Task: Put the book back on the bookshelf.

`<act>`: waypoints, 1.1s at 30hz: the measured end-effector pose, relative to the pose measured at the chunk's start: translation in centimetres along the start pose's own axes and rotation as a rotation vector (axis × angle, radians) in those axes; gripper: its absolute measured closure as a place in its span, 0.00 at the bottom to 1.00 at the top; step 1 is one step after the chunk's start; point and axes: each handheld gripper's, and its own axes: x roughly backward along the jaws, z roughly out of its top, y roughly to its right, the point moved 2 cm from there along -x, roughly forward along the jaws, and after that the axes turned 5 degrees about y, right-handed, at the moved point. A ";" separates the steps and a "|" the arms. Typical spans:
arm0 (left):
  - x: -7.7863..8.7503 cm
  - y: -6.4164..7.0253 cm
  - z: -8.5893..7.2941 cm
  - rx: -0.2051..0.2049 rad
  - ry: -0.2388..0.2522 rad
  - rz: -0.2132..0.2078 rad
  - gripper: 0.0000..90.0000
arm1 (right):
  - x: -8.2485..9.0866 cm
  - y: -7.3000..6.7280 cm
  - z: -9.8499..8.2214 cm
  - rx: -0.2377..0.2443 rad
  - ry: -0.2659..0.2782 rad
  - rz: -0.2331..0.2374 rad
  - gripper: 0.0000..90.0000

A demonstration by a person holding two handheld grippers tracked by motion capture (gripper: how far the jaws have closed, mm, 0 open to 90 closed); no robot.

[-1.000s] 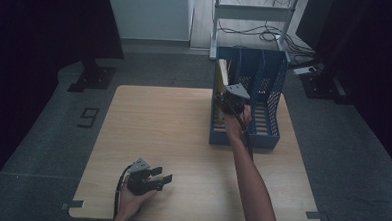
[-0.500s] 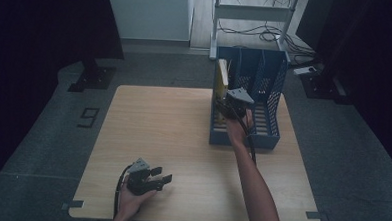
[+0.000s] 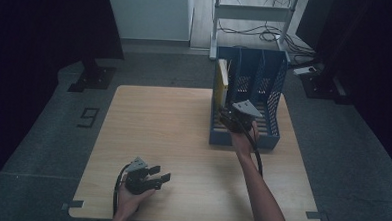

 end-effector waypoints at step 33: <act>-0.2 0.1 0.1 -0.006 -0.008 0.001 0.43 | 11.9 -0.3 -7.1 0.057 -0.093 0.147 0.53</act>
